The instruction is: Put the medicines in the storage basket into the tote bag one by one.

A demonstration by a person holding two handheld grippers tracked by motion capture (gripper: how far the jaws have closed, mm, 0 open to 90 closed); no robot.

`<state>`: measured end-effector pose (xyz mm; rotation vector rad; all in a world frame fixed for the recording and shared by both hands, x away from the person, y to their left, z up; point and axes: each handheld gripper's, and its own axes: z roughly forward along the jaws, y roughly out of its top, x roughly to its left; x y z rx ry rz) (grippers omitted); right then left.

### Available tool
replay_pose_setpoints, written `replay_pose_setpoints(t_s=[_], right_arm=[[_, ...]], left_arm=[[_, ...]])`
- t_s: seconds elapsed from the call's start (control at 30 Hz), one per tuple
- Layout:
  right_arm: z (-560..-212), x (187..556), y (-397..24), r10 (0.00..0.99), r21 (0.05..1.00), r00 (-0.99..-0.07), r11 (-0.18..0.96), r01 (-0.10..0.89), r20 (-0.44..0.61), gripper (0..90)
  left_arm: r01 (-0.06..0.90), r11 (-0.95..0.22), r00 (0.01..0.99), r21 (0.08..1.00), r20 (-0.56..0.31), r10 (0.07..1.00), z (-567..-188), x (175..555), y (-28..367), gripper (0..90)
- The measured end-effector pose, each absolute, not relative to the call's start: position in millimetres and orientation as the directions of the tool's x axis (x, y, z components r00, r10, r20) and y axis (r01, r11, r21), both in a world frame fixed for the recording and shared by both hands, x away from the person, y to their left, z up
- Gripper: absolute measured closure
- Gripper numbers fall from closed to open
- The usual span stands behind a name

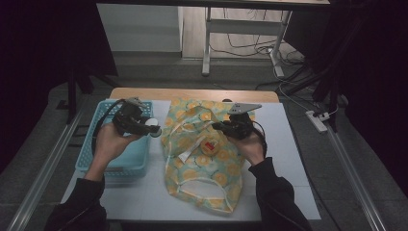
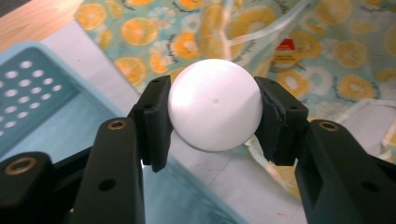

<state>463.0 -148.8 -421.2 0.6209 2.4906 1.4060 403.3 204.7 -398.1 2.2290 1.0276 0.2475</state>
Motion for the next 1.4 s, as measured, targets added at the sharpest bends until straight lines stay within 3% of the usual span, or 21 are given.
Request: replay_pose_setpoints(t_s=[0.7,1.4], right_arm=[[-422,464,-149,0.462,0.856,-0.887,0.451,0.253,0.019,89.3],[-423,466,-150,0.473,0.854,-0.881,0.45,0.262,0.021,89.3]], left_arm=[[0.534,-0.549,0.777,0.643,-0.117,0.618,-412,399,143,50.5],[0.463,-0.618,0.83,0.636,-0.068,0.553,-434,416,68,50.4]])
